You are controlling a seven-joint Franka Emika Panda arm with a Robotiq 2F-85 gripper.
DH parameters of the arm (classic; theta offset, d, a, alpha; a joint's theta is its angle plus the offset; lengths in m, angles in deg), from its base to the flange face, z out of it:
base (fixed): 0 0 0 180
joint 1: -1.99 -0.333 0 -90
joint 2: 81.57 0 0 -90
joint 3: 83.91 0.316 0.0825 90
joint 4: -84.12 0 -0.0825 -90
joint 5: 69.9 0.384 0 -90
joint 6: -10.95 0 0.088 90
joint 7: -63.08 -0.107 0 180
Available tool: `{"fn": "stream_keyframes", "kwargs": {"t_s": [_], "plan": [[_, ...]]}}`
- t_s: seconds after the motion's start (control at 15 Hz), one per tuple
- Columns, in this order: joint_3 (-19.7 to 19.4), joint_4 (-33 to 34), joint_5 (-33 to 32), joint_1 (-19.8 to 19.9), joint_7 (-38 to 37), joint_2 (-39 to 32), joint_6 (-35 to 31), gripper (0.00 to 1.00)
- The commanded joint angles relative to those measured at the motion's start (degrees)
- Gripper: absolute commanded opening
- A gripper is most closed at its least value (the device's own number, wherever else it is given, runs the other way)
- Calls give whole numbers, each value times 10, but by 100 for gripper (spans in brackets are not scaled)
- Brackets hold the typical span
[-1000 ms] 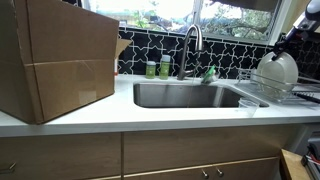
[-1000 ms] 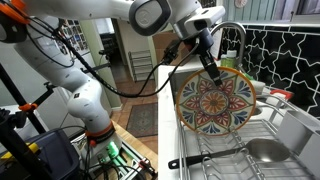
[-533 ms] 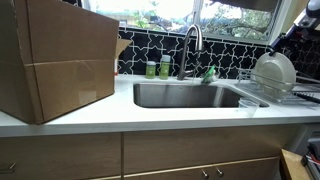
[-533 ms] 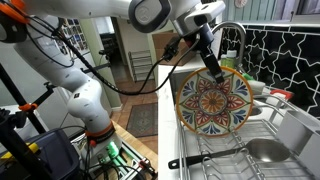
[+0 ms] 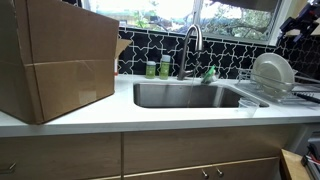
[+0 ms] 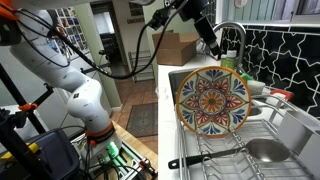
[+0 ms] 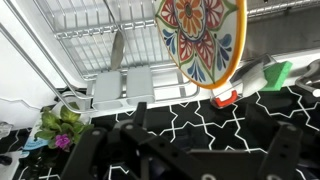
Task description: Rinse the orange plate under the faucet then place it on the plate rack
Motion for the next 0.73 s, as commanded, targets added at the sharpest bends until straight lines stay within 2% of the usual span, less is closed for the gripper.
{"fn": "stream_keyframes", "kwargs": {"t_s": [0.0,0.2,0.33,0.4,0.67], "plan": [[44,46,-43,32,-81,6,70,100],[81,86,-93,49,-140,1,119,100],[96,102,-114,49,-172,-1,125,100],[78,87,-96,34,-142,8,109,100],[90,97,-108,36,-164,6,111,100]]}}
